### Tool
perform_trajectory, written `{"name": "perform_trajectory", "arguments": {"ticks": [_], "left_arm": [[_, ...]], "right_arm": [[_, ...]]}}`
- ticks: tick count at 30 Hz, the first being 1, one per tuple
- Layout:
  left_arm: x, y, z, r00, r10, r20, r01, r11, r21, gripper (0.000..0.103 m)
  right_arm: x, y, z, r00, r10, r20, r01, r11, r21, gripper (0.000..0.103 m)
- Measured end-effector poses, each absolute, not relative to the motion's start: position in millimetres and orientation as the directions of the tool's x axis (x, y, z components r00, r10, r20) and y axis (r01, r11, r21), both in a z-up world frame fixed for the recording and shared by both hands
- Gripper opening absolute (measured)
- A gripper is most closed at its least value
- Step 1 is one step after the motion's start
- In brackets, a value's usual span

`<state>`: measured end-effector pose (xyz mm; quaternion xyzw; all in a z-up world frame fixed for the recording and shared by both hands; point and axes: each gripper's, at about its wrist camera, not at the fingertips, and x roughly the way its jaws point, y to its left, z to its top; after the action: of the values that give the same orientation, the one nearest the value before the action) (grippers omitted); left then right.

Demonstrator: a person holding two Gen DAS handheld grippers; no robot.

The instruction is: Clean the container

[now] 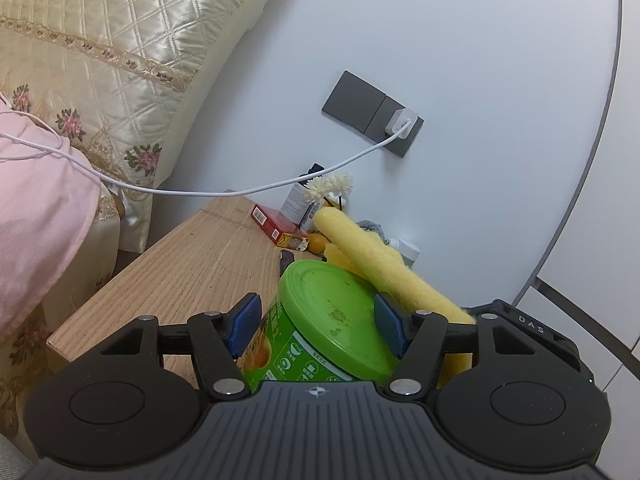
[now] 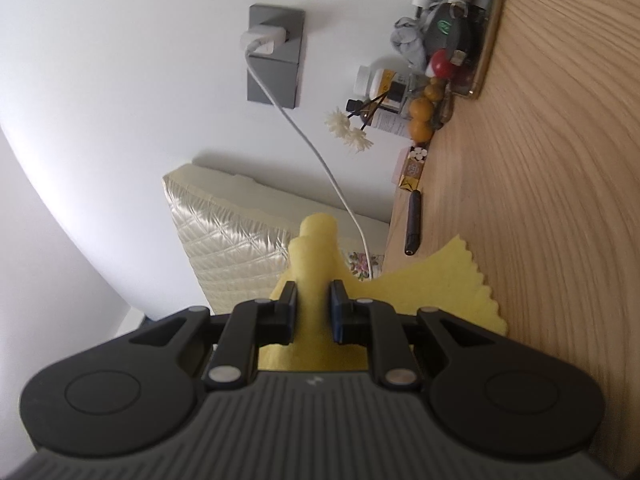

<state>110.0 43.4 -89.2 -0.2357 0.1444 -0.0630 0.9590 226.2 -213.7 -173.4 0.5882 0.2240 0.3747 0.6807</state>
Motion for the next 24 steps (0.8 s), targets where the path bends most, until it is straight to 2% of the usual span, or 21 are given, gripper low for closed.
{"name": "perform_trajectory", "arguments": {"ticks": [11, 16, 21, 23, 24], "left_arm": [[113.1, 46.0, -92.2, 0.948, -0.205, -0.242, 0.072, 0.882, -0.467, 0.067], [112.6, 45.6, -93.0, 0.95, -0.207, -0.233, 0.081, 0.887, -0.455, 0.067], [110.6, 44.4, -90.3, 0.958, -0.194, -0.209, 0.104, 0.92, -0.379, 0.069], [103.0, 43.6, -90.1, 0.966, -0.18, -0.187, 0.11, 0.937, -0.333, 0.09], [97.2, 43.1, -90.2, 0.972, -0.171, -0.164, 0.116, 0.946, -0.301, 0.094]], "right_arm": [[176.7, -235.9, -161.9, 0.611, 0.787, 0.084, -0.293, 0.126, 0.948, 0.018], [193.6, -226.9, -165.2, 0.614, 0.783, 0.102, -0.276, 0.091, 0.957, 0.018], [214.7, -214.5, -163.3, 0.617, 0.78, 0.107, -0.285, 0.096, 0.954, 0.016], [217.0, -212.4, -160.7, 0.618, 0.78, 0.103, -0.299, 0.113, 0.947, 0.015], [217.5, -211.8, -159.8, 0.62, 0.778, 0.101, -0.303, 0.119, 0.945, 0.014]]}}
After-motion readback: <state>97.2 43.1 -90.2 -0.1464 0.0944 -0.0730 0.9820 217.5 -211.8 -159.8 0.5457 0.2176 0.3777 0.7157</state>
